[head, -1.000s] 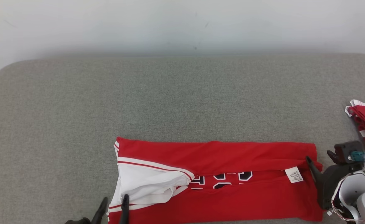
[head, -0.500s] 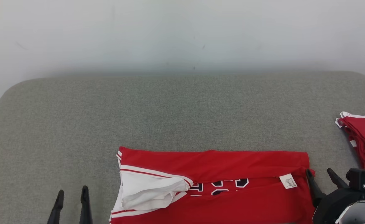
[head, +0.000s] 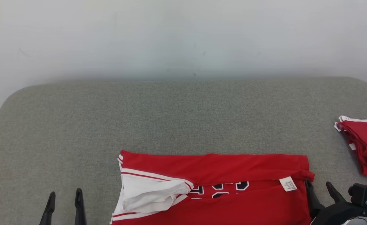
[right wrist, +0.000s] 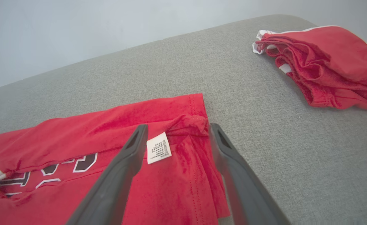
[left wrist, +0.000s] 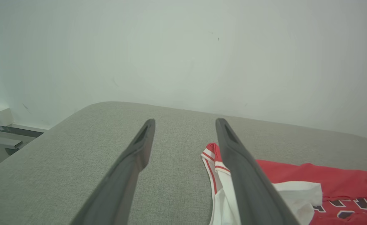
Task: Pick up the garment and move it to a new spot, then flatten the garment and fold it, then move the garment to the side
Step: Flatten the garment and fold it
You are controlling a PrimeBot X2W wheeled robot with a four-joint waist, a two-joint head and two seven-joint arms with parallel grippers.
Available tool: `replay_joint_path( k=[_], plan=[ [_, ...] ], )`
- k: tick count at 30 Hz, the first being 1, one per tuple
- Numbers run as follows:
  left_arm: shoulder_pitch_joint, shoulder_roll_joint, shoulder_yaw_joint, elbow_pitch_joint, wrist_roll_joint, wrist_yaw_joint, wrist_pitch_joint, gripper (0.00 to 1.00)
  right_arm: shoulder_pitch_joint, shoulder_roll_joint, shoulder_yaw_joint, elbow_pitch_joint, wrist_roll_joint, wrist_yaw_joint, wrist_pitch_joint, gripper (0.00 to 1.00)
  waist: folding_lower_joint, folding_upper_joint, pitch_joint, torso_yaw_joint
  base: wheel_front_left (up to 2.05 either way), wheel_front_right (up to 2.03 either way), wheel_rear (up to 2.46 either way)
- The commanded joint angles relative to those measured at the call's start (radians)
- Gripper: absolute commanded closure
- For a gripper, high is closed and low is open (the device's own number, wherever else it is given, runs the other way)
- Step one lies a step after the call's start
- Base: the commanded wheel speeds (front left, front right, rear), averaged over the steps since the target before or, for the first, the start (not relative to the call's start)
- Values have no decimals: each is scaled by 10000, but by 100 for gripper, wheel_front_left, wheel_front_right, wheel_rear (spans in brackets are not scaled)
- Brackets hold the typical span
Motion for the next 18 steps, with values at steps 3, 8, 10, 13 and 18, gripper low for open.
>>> replay_joint_path(
  k=[3,8,10,13,18],
  plan=[
    [133,-71,-18,74,29,-47,-26,0,-98,87,-125,77,-77,-31,-4,0,0,0,27,-31,0,0,0],
    [117,-134,-119,64,-344,-60,-26,0,-441,72,-319,314,-146,-31,194,0,0,0,164,-60,0,0,0],
    [142,-132,-190,215,-417,-49,-26,0,-652,10,-370,422,-174,-31,341,0,0,0,261,-67,0,0,0],
    [99,-100,-273,570,-368,-51,-26,0,-987,-96,-444,631,-237,-31,672,0,0,0,444,-79,0,0,0],
    [-171,51,-473,1117,-414,-51,-27,0,-1562,-178,-583,879,-318,-31,1428,0,0,0,699,-41,0,0,0]
  ],
)
